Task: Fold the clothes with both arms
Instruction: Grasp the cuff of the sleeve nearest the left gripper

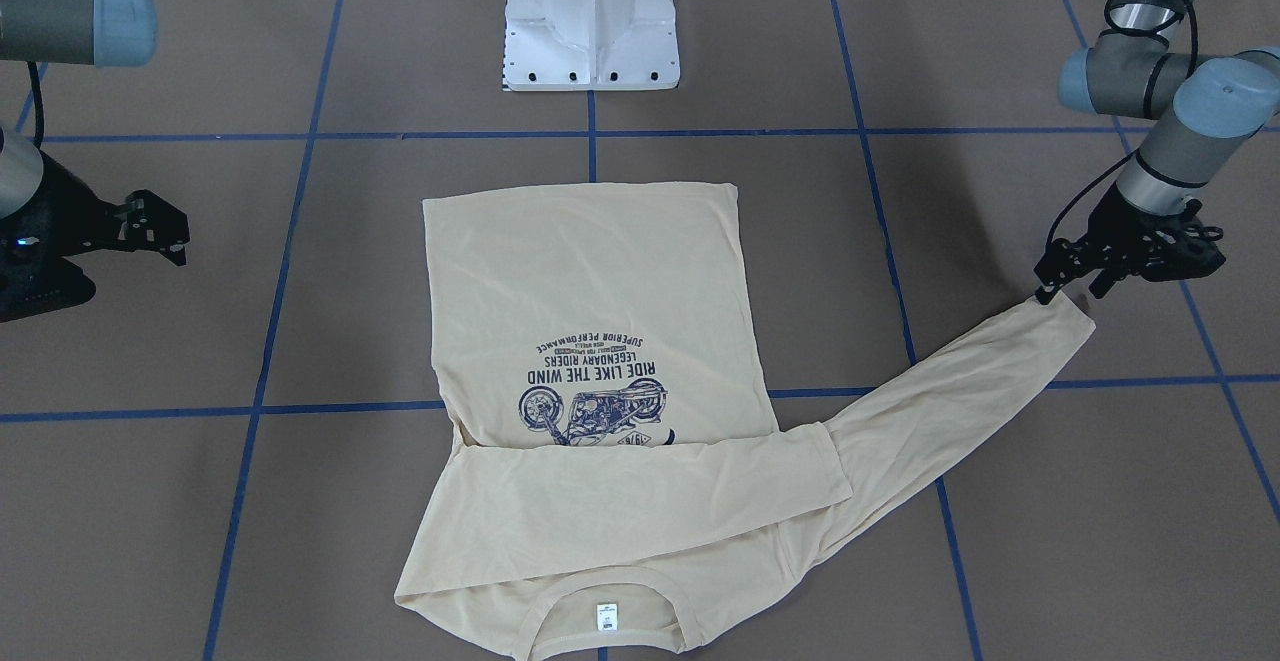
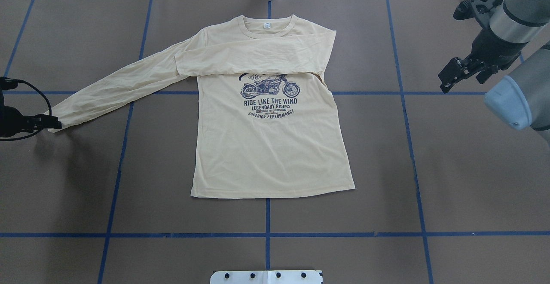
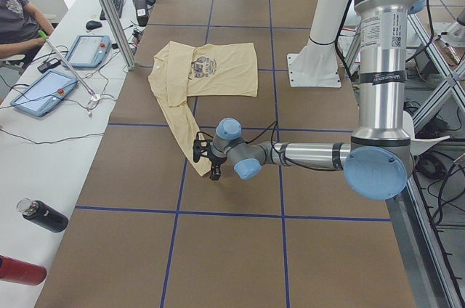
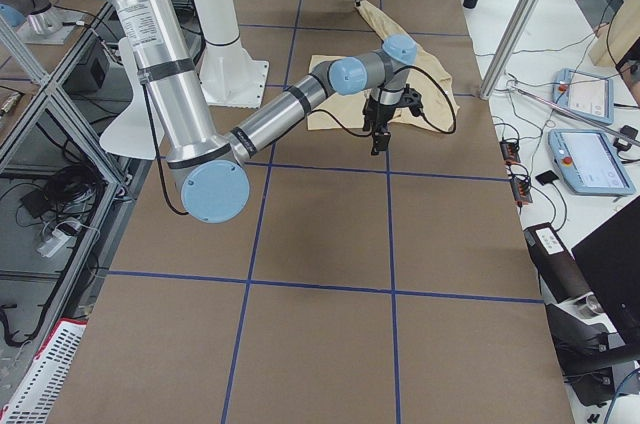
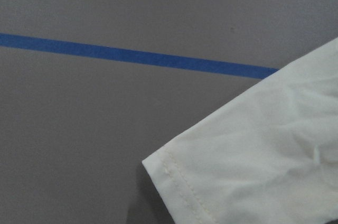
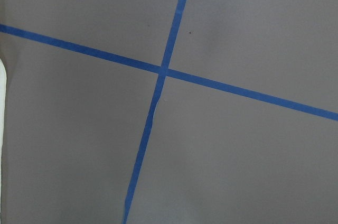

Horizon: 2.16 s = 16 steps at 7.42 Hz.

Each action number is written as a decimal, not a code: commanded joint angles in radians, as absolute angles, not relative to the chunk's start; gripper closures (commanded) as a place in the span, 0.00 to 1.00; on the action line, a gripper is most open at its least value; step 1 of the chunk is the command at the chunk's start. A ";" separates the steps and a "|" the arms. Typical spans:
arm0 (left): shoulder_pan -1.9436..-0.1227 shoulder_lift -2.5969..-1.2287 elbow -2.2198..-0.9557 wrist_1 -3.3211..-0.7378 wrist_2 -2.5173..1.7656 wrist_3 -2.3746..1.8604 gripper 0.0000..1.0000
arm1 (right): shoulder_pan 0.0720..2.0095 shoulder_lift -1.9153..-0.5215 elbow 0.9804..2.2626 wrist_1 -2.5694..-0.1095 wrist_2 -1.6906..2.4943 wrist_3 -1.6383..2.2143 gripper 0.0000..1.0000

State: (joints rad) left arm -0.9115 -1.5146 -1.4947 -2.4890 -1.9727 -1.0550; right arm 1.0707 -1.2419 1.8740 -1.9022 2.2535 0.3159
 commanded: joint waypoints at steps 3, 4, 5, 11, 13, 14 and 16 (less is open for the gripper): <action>-0.910 -1.523 -1.494 -2.485 -1.973 -1.054 0.25 | 1.071 -1.239 1.875 -1.902 2.253 0.318 0.00; -0.908 -1.523 -1.496 -2.485 -1.973 -1.054 0.27 | 1.071 -1.239 1.875 -1.902 2.253 0.318 0.00; -0.907 -1.523 -1.496 -2.485 -1.973 -1.055 0.31 | 1.071 -1.239 1.873 -1.902 2.253 0.318 0.00; -0.904 -1.528 -1.499 -2.484 -1.973 -1.057 1.00 | 1.074 -1.241 1.873 -1.902 2.253 0.318 0.00; -0.907 -1.529 -1.538 -2.484 -1.983 -1.071 1.00 | 1.078 -1.244 1.871 -1.902 2.253 0.318 0.00; -0.910 -1.529 -1.598 -2.449 -2.000 -1.071 1.00 | 1.089 -1.249 1.874 -1.902 2.253 0.316 0.00; -0.963 -1.581 -1.721 -2.311 -2.107 -1.118 1.00 | 1.101 -1.307 1.928 -1.902 2.252 0.316 0.00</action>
State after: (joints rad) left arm -0.9270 -1.5437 -1.6516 -2.3880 -2.0480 -1.0854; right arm 1.0945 -1.2703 1.8955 -1.9022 2.2524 0.3162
